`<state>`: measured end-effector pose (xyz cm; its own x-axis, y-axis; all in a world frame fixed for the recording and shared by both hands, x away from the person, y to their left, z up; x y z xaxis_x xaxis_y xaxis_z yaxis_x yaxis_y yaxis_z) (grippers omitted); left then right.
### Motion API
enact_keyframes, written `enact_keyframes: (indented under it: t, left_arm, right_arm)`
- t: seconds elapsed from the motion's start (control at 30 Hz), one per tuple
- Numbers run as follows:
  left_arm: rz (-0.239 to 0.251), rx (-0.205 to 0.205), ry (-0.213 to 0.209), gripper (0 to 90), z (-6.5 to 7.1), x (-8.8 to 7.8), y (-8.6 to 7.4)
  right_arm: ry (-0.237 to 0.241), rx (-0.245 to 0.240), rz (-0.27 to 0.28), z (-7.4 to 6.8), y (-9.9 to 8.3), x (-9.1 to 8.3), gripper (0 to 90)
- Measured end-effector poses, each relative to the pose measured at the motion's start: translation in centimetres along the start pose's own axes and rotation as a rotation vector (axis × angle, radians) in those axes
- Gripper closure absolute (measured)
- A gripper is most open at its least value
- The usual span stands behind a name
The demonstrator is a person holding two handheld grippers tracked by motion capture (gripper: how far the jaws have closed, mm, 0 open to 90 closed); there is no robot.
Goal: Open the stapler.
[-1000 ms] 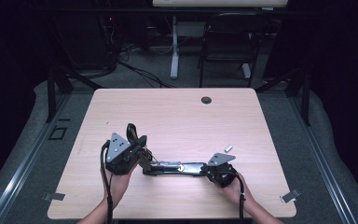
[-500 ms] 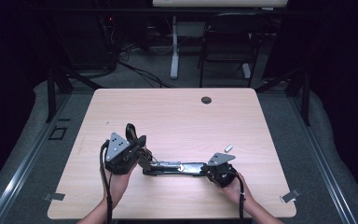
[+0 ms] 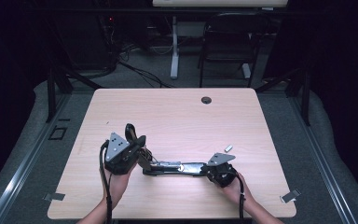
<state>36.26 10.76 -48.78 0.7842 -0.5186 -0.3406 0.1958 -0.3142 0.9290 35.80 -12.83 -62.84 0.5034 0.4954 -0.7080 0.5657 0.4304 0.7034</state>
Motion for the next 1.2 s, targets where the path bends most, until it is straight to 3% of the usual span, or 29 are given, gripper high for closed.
enact_keyframes:
  t: [0.2, 0.7, 0.77, 0.87, 0.93, 1.2]
  left_arm:
    - [-0.001, -0.006, -0.007, 90.0, -0.1, -0.4, -0.5]
    - [-0.020, 0.000, 0.023, 90.0, -0.9, -0.7, -1.1]
    - [-0.025, -0.029, 0.039, 90.0, -1.8, -0.9, -1.5]
    - [-0.044, -0.131, 0.049, 90.0, -3.4, -1.1, -2.8]
    - [-0.073, -0.158, 0.052, 90.0, -3.9, -1.2, -3.7]
    - [-0.081, -0.163, 0.058, 90.0, -4.1, -1.3, -3.9]
  right_arm:
    - [0.005, 0.005, 0.003, 0.0, 0.0, 0.0, 90.0]
    - [-0.001, 0.001, 0.004, 0.0, 0.1, 0.0, 90.0]
    - [0.002, 0.001, 0.003, 0.0, 0.1, 0.0, 90.0]
    - [0.001, 0.003, 0.001, 0.0, 0.0, 0.0, 90.0]
    - [0.006, 0.008, 0.005, -0.1, 0.1, 0.1, 90.0]
    - [0.007, 0.015, 0.006, -0.2, 0.1, 0.1, 90.0]
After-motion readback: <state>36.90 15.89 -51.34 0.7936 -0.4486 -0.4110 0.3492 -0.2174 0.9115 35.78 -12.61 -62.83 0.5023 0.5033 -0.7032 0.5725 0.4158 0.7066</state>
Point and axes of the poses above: each handheld gripper's, and its own axes: x roughly forward along the jaws, y roughly out of its top, z roughly to its right, the point moved 9 cm from there along x, roughly forward along the jaws, and after that the axes turned 9 degrees about x, right-handed, at the moved point
